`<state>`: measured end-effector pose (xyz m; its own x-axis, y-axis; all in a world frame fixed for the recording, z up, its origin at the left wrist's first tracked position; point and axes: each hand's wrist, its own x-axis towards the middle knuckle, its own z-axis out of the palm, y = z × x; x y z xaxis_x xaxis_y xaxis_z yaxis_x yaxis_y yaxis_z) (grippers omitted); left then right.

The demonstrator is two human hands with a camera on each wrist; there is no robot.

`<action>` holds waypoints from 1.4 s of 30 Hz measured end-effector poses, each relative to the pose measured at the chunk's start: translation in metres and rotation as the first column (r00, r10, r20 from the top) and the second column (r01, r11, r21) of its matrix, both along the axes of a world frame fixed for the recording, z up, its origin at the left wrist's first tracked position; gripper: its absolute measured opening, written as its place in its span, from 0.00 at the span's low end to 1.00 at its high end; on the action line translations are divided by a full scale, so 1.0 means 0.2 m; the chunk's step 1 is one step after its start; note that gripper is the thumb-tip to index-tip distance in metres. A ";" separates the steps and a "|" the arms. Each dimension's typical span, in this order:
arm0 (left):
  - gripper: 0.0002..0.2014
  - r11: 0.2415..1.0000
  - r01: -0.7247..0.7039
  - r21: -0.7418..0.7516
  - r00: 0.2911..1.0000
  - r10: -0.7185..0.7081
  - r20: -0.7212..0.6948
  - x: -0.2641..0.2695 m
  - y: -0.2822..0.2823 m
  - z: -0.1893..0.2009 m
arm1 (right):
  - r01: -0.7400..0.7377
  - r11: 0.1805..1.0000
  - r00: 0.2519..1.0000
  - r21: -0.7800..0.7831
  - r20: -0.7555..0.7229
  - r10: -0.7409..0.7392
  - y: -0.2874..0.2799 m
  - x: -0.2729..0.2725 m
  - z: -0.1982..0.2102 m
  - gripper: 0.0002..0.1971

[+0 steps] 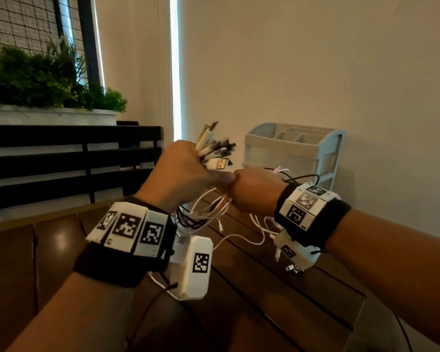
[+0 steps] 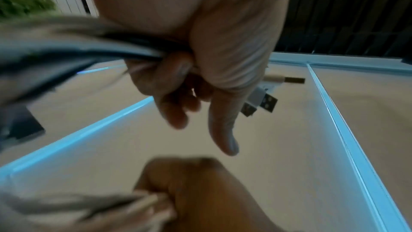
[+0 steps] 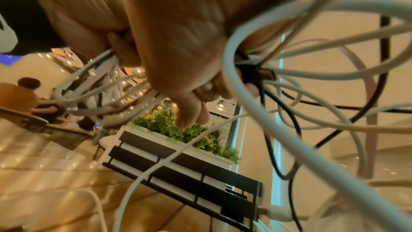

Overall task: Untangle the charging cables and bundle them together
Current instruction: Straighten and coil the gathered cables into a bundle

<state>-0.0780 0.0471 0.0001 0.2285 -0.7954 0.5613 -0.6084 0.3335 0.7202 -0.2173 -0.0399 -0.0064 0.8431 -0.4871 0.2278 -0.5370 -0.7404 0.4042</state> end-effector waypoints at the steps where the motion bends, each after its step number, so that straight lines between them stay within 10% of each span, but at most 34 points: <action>1: 0.13 0.999 0.022 0.044 1.000 -0.022 0.004 -0.01 0.00 0.00 | -0.024 0.999 0.999 0.030 0.040 0.023 0.02 0.01 0.01 0.10; 21: 0.06 0.962 0.021 0.271 0.988 -0.062 0.141 -0.02 -0.03 -0.07 | -0.297 0.955 0.941 0.021 0.180 0.288 0.05 0.04 -0.02 0.10; 27: 0.07 0.982 -0.034 0.187 0.997 0.047 -0.064 0.02 -0.02 -0.03 | -0.204 0.879 0.846 0.431 0.529 -0.063 0.01 -0.04 -0.04 0.22; 31: 0.09 0.982 -0.032 0.188 0.995 0.050 -0.091 0.04 0.01 -0.01 | -0.072 0.952 0.940 0.298 0.339 -0.035 -0.04 -0.07 -0.04 0.08; 38: 0.12 0.988 -0.078 0.136 0.975 0.103 -0.194 0.11 0.02 0.02 | 0.047 0.978 0.909 -0.205 0.414 0.043 -0.20 -0.14 0.11 0.05; 42: 0.12 0.968 -0.178 0.178 0.972 0.202 -0.125 0.16 0.01 0.00 | 0.106 0.992 0.986 0.064 0.121 -0.114 -0.23 -0.15 0.00 0.14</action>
<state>-0.0459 0.0497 -0.0007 0.4514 -0.8084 0.3777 -0.5377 0.0914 0.8382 -0.2471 -0.0856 -0.0058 0.7507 -0.5904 0.2964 -0.6597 -0.6940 0.2884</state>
